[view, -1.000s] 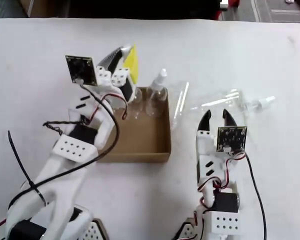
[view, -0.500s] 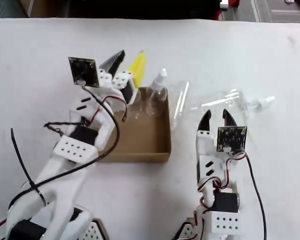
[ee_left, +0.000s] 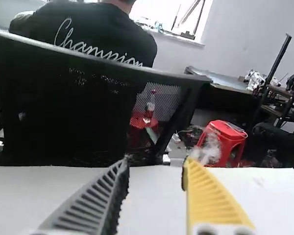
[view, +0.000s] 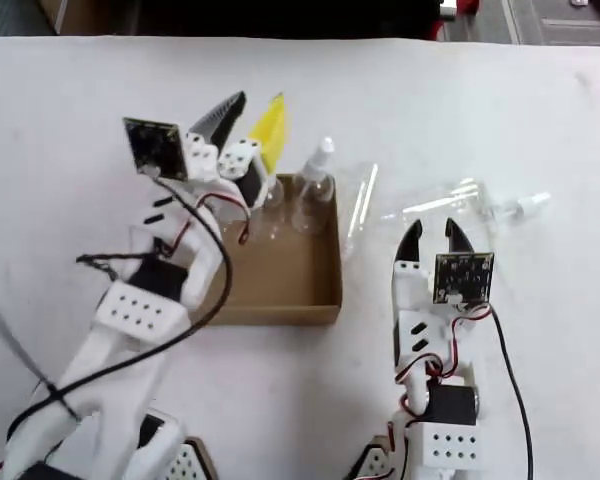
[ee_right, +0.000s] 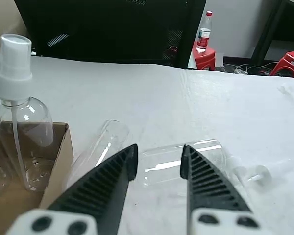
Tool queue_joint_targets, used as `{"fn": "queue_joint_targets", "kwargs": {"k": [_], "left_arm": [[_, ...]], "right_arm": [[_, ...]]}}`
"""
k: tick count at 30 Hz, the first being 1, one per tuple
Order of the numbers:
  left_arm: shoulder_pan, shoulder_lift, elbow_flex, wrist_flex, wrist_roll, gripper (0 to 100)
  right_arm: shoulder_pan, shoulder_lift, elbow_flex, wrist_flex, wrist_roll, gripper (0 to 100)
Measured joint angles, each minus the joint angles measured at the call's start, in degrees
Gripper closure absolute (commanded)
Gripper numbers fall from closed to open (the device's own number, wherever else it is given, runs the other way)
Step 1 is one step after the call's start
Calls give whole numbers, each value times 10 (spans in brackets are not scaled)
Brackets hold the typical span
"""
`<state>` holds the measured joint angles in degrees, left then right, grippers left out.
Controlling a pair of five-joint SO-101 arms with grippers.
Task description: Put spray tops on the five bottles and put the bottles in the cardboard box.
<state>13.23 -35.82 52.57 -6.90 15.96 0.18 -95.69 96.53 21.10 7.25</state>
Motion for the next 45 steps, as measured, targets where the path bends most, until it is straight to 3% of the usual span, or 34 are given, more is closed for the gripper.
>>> {"fn": "queue_joint_targets", "kwargs": {"k": [4,9,14,18,22,25,29,37,45], "left_arm": [[0,-105,-23,117,0,835],[-2,-244,-122,347,0,835],[-99,-364,-179,574,0,835],[-218,-433,-179,662,0,835],[-338,-467,-131,673,0,835],[-382,-471,-69,673,0,835],[-388,-474,29,648,0,834],[-391,-468,271,457,0,835],[-391,-468,307,410,0,835]], "right_arm": [[0,0,0,0,0,872],[0,0,0,0,0,872],[0,0,0,0,0,872],[0,0,0,0,0,872],[0,0,0,0,0,872],[0,0,0,0,0,872],[0,0,0,0,0,872],[0,0,0,0,0,872],[0,0,-2,3,0,872]]}}
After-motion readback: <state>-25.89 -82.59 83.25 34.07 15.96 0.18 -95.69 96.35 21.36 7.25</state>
